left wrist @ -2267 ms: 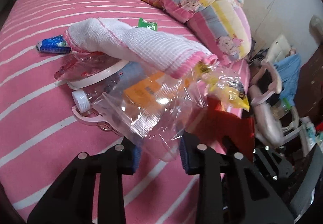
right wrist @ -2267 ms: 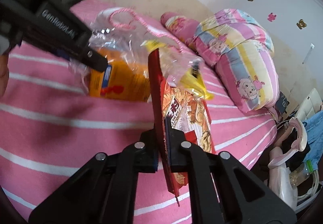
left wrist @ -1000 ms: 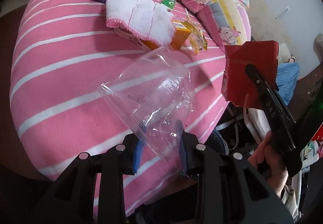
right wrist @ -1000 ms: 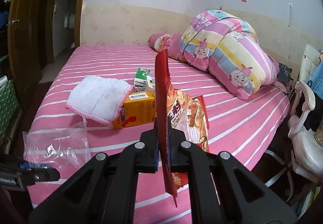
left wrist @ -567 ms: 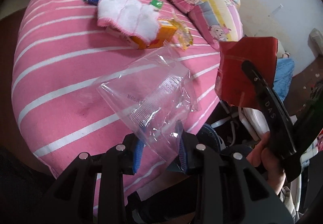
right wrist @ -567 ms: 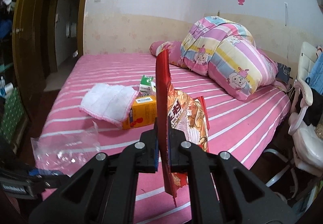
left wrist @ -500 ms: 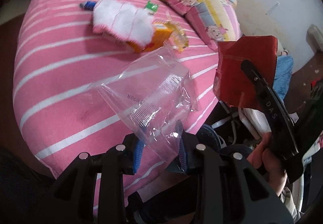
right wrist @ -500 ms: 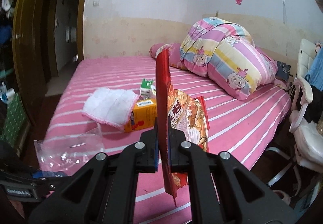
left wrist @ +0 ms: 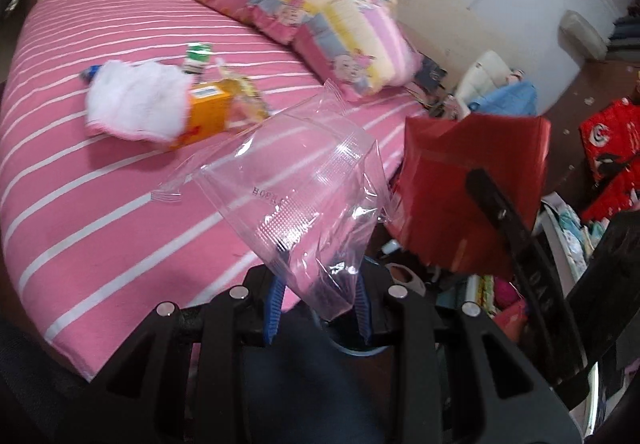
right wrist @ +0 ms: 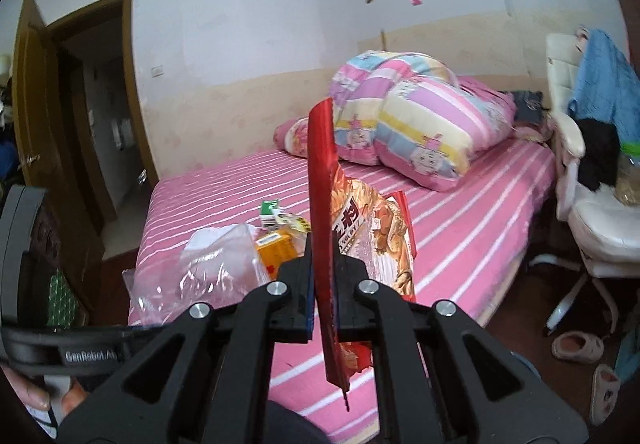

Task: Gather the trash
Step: 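Carry the red bag and clear bag with both tools over the trash bin, then open both tools to drop the bags into the trash bin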

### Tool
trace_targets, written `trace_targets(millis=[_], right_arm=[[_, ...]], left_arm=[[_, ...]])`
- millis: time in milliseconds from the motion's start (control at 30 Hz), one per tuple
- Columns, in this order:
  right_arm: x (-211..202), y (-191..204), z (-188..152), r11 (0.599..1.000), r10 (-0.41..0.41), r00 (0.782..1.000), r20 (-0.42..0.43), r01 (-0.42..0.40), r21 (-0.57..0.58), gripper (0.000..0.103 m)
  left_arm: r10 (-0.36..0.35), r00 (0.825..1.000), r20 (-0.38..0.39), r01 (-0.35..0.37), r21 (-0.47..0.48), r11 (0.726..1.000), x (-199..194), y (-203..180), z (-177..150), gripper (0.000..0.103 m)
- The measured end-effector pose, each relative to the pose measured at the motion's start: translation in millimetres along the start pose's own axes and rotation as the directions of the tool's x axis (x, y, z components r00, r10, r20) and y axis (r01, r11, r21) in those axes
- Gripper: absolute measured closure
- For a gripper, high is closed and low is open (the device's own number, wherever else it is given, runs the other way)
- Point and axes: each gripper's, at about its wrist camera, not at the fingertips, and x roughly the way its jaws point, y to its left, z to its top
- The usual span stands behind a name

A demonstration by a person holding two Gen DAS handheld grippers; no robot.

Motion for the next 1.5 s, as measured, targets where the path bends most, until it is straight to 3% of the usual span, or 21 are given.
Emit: trace_targets(millis=[267,467,667,867,1000,1067,1133,1367,1400,1433,1500], right_arm=[[-31,-68,-30,0.986,-0.078,0.996,-0.049,0.084,0.144,0.097],[-33,-130,-74,0.949,-0.154,0.977,-0.147,0.188,0.254,0.097],[-25,-178,-114,0.903,-0.172,0.957,-0.232,0.248,0.352,0.097],[-4,-210,-146,0.867,-0.162,0.938,-0.308,0.284,0.410,0.097],[15,-225,-167,0.849,-0.166,0.916,-0.365,0.321,0.419,0.097],[23,-233,-174,0.839,-0.168,0.908,-0.383,0.336,0.429,0.097],[30,-243,-182,0.824,-0.168,0.899,-0.404,0.353,0.443,0.097],[49,-257,-190,0.817,-0.184,0.883,-0.432,0.382,0.432,0.094],[51,-258,-192,0.817,-0.184,0.882,-0.434,0.383,0.431,0.093],[53,-259,-192,0.815,-0.181,0.882,-0.434,0.382,0.436,0.089],[50,-261,-193,0.801,-0.211,0.878,-0.429,0.407,0.439,0.051]], left_arm=[[-0.094,0.989,-0.117,0.100,0.051,0.994,46,-51,-11,0.074],[-0.143,0.954,-0.265,0.165,0.061,0.984,115,-81,-28,0.074],[-0.130,0.911,-0.392,0.181,0.096,0.979,191,-101,-45,0.074],[-0.114,0.851,-0.512,0.181,0.082,0.980,255,-103,-56,0.073],[-0.072,0.822,-0.564,0.167,0.118,0.979,289,-102,-66,0.073],[-0.074,0.793,-0.605,0.172,0.106,0.979,308,-98,-70,0.073],[-0.079,0.775,-0.627,0.170,0.086,0.982,320,-94,-72,0.073],[-0.094,0.738,-0.668,0.187,0.069,0.980,351,-96,-75,0.073],[-0.090,0.733,-0.674,0.185,0.070,0.980,356,-98,-76,0.061],[-0.083,0.729,-0.679,0.178,0.071,0.981,360,-98,-77,0.035],[-0.074,0.743,-0.665,0.171,0.083,0.982,363,-100,-77,0.026]])
